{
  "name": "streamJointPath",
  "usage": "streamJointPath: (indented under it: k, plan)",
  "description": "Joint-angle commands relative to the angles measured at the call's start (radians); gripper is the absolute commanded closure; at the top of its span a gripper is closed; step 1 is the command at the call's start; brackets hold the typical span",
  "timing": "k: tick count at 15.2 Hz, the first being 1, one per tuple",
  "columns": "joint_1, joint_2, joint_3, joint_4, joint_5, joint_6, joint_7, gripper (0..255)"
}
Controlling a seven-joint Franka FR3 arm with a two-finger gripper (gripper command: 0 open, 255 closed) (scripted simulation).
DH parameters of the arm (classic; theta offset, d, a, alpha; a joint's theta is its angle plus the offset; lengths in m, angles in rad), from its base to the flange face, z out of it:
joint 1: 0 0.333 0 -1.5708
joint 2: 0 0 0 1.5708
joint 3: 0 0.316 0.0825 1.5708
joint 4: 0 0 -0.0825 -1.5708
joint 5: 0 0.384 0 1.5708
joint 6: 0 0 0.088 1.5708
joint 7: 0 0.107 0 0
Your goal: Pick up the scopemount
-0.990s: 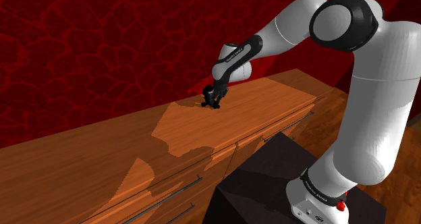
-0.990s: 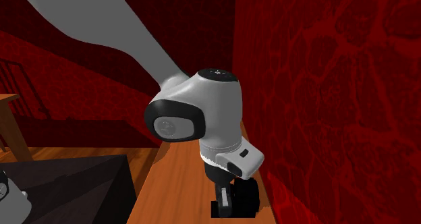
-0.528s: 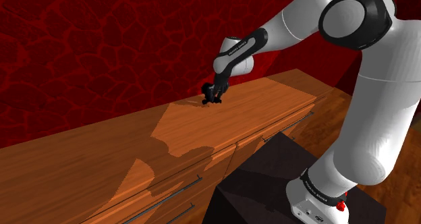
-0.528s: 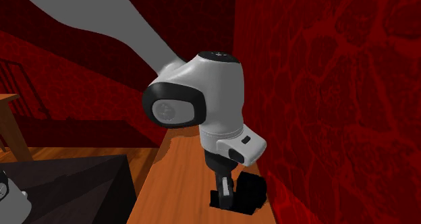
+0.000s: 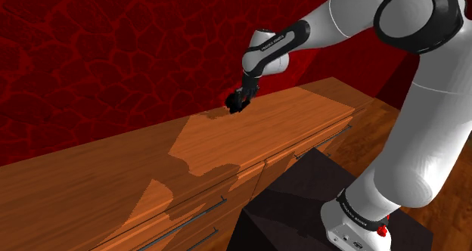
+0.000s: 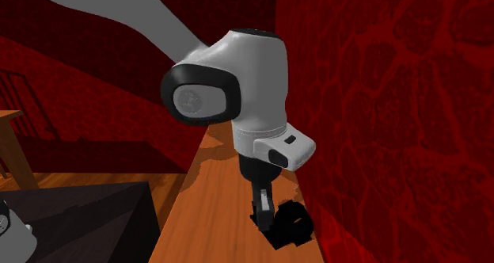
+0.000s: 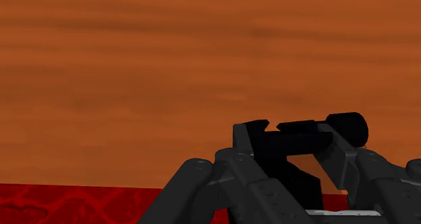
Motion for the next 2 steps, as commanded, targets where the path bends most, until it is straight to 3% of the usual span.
streamJointPath:
  k: [1,2]
  plan:
    - [0.001,-0.012,-0.001,0.002,-0.002,-0.013,0.002,255]
    - [0.001,-0.011,-0.001,0.002,-0.002,-0.013,0.002,255]
